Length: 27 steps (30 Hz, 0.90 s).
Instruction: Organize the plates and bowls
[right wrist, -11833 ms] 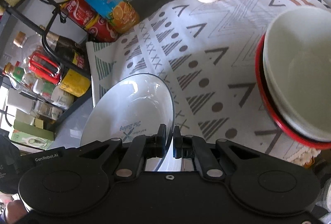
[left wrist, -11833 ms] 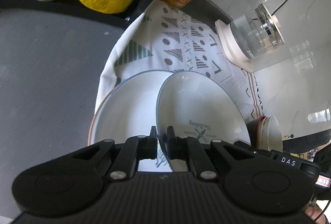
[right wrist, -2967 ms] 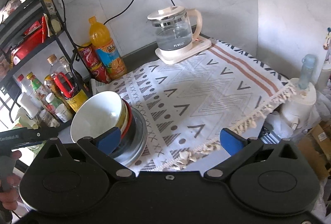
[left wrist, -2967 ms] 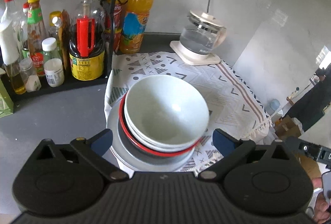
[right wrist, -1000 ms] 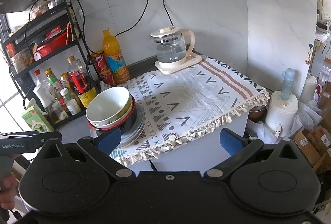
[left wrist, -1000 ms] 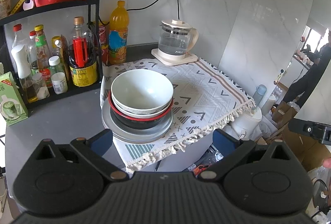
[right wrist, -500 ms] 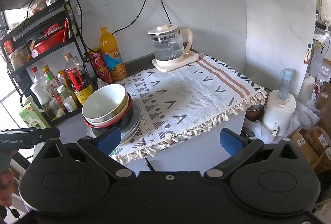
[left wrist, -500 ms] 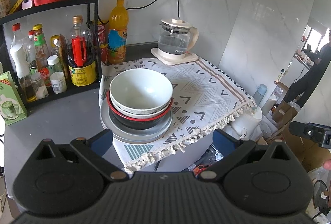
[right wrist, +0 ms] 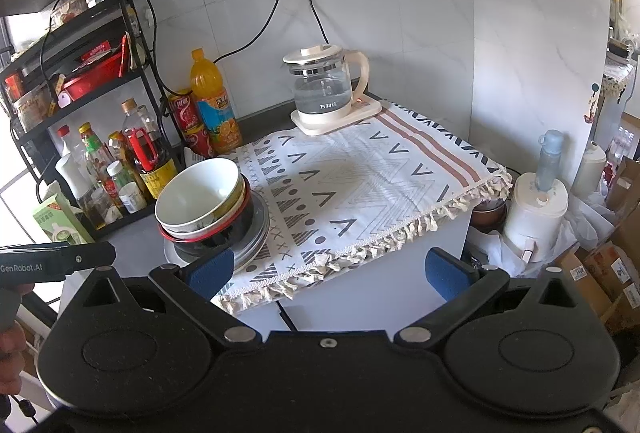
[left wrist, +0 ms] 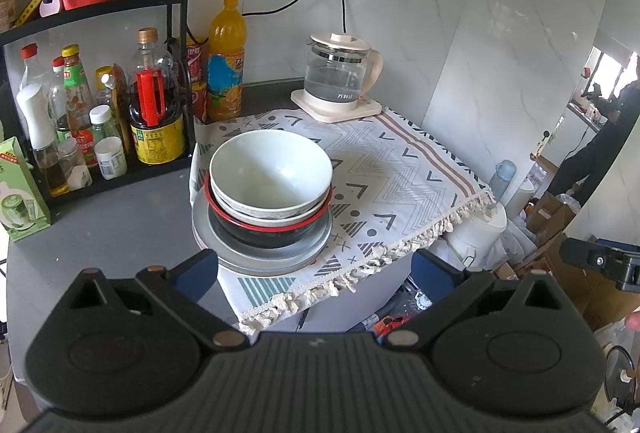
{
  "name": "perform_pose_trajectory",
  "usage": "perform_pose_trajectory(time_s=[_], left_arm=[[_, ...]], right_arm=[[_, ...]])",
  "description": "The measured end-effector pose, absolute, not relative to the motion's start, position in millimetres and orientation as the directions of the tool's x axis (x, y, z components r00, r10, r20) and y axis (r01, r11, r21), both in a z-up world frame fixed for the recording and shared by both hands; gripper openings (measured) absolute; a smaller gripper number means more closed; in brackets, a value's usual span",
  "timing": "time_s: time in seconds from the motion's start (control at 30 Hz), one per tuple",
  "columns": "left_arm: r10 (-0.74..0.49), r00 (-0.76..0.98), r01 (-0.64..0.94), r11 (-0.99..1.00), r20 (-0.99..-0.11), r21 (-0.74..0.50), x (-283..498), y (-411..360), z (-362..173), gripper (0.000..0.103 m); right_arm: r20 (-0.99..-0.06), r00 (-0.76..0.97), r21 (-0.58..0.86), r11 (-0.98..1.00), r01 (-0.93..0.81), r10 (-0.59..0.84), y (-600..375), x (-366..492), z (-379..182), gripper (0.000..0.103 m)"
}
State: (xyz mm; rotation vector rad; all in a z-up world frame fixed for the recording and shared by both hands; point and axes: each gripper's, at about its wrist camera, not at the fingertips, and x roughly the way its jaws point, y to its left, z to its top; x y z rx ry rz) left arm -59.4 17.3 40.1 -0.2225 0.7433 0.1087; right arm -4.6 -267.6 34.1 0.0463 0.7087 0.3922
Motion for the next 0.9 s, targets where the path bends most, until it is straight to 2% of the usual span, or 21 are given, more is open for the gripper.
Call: perform_pose_trajectory(time_s=[0.9], left_arm=[[0.023, 0.726, -0.186, 0.969, -0.687, -0.165, -61.8, 21.0, 39.0, 0.102]], right_arm=[[-0.634, 0.681, 0.160, 0.924, -0.348, 0.366, -262.7, -8.3, 34.0, 0.103]])
